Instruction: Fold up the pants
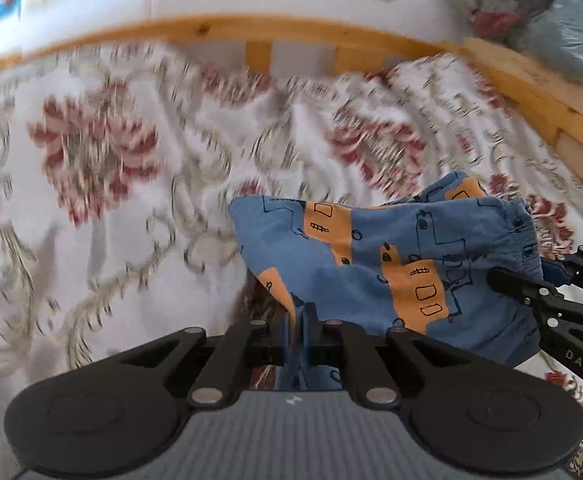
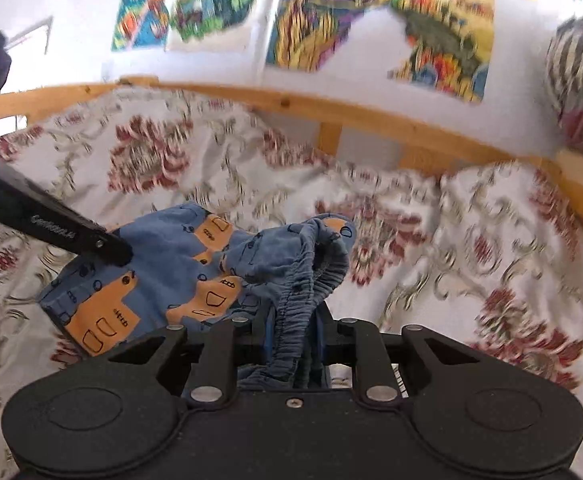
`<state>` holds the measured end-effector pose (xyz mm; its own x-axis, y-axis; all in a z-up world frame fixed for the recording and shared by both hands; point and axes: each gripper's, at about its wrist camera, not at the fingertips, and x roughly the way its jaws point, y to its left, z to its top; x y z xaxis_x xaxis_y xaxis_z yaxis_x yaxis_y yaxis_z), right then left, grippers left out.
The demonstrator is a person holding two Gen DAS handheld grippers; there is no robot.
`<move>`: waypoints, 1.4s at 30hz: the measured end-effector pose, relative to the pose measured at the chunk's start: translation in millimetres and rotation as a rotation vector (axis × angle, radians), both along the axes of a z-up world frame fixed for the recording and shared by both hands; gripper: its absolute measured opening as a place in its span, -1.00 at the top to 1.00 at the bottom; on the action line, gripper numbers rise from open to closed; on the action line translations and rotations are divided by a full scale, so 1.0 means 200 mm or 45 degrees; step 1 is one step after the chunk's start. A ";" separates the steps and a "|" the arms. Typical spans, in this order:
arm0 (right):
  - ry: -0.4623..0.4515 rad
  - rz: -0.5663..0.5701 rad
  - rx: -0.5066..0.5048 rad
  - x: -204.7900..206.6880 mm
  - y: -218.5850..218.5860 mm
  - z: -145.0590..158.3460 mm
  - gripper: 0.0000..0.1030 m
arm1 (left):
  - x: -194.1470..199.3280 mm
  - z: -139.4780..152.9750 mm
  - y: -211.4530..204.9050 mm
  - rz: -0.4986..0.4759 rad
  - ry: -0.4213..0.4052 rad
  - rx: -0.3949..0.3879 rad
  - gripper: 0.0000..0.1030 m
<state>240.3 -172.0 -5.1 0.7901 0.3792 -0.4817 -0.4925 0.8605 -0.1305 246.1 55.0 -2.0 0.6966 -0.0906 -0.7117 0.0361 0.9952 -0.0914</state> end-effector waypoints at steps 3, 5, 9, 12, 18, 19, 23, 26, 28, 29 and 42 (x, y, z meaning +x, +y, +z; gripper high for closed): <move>0.109 -0.017 -0.034 0.10 0.03 -0.09 0.58 | 0.03 -0.12 0.05 0.027 0.066 -0.011 0.86; 0.161 -0.026 -0.041 0.15 0.03 -0.14 0.54 | 0.02 -0.15 0.05 0.000 0.049 0.015 0.83; 0.173 -0.033 -0.065 0.16 0.03 -0.18 0.47 | -0.01 -0.16 0.03 -0.031 0.029 0.069 0.78; 0.174 -0.041 -0.066 0.16 0.03 -0.18 0.41 | -0.01 -0.14 0.02 -0.032 0.033 0.081 0.72; 0.162 -0.058 -0.040 0.13 0.00 -0.15 0.04 | -0.03 -0.10 0.01 -0.029 0.013 0.097 0.43; 0.160 -0.063 -0.033 0.12 0.00 -0.14 -0.01 | -0.04 -0.10 0.01 -0.027 0.013 0.092 0.40; 0.141 -0.083 0.019 0.06 -0.03 -0.10 -0.35 | -0.08 -0.05 0.03 0.023 -0.002 0.024 -0.23; 0.116 -0.098 0.058 -0.01 -0.03 -0.05 -0.55 | -0.15 0.01 0.01 0.056 -0.048 -0.022 -0.67; 0.094 -0.119 0.086 -0.07 -0.04 -0.01 -0.67 | -0.21 0.03 -0.01 0.076 -0.083 -0.020 -0.79; 0.082 -0.132 0.099 -0.10 -0.04 0.01 -0.75 | -0.24 0.04 -0.02 0.088 -0.095 -0.022 -0.83; 0.006 -0.275 0.249 -0.54 -0.17 0.14 -0.98 | -0.69 0.15 -0.05 0.262 -0.278 0.017 -0.99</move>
<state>132.9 -206.7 23.8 0.8607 0.2884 -0.4196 -0.2954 0.9541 0.0499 107.8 45.3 27.4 0.8363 0.0764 -0.5430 -0.1488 0.9847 -0.0908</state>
